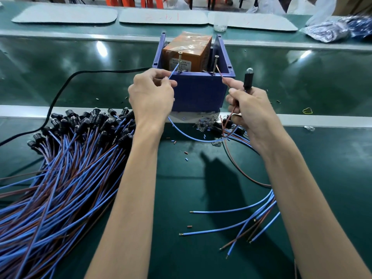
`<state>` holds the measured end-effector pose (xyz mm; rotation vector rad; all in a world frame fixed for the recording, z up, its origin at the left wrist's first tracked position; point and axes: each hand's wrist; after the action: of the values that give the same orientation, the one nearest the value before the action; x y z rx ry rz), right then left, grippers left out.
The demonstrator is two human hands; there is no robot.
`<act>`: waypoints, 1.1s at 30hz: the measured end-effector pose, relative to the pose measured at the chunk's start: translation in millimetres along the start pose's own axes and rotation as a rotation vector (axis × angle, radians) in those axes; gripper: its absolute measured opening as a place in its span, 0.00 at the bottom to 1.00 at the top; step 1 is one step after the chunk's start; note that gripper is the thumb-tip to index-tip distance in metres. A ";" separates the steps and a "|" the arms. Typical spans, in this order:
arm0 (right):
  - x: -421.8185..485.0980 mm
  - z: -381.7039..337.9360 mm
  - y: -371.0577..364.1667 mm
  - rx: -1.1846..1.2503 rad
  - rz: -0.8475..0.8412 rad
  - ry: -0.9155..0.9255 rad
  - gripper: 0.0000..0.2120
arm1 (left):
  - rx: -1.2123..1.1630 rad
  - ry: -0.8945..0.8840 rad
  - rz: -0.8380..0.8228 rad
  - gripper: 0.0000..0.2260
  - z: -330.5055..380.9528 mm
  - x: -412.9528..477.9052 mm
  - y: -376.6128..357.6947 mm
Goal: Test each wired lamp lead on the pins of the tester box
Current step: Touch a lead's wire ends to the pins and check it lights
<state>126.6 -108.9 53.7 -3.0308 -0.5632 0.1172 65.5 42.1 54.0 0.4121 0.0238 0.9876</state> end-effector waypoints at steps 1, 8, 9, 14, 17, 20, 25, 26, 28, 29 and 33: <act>-0.4 -0.5 0.8 -0.005 -0.006 0.000 0.17 | 0.000 0.000 -0.003 0.09 0.0 0.1 -0.1; -3.1 -3.2 3.6 -0.019 -0.049 0.030 0.13 | 0.037 -0.010 -0.048 0.09 0.6 0.9 2.7; -3.2 -3.2 3.6 -0.019 -0.048 0.029 0.13 | 0.040 -0.011 -0.053 0.09 0.6 1.6 3.9; -0.8 -2.5 3.0 0.029 0.021 0.003 0.14 | 0.047 -0.016 -0.064 0.08 1.2 1.6 7.1; -0.2 -0.5 1.0 0.012 0.034 -0.006 0.15 | 0.056 -0.017 -0.069 0.08 2.5 0.1 7.3; -1.2 1.5 -0.8 -0.011 0.033 -0.001 0.13 | 0.053 -0.020 -0.072 0.08 2.2 -0.1 7.9; 0.2 0.4 -0.8 0.044 0.048 -0.001 0.19 | 0.056 -0.024 -0.069 0.08 2.3 0.0 8.9; 0.6 0.2 -0.2 0.045 0.048 0.003 0.19 | 0.057 -0.025 -0.071 0.08 2.7 -0.3 9.0; 1.2 0.7 -0.1 0.047 0.055 0.013 0.19 | 0.058 -0.024 -0.076 0.08 3.0 -0.6 9.3; 1.4 1.1 -0.4 0.052 0.060 0.017 0.19 | 0.057 -0.023 -0.078 0.08 3.1 -0.6 9.5; 2.0 1.3 -0.8 0.081 0.076 0.020 0.19 | 0.053 -0.021 -0.080 0.08 2.7 0.5 10.9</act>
<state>128.0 -107.4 52.3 -2.9713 -0.4311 0.1107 57.6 46.9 60.4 0.4666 0.0474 0.9056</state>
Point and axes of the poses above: each hand's wrist, its own x-axis towards the middle knuckle, its own y-axis out of the back of the hand, z = x × y, and after that the axes turned 6 degrees about x, right-handed
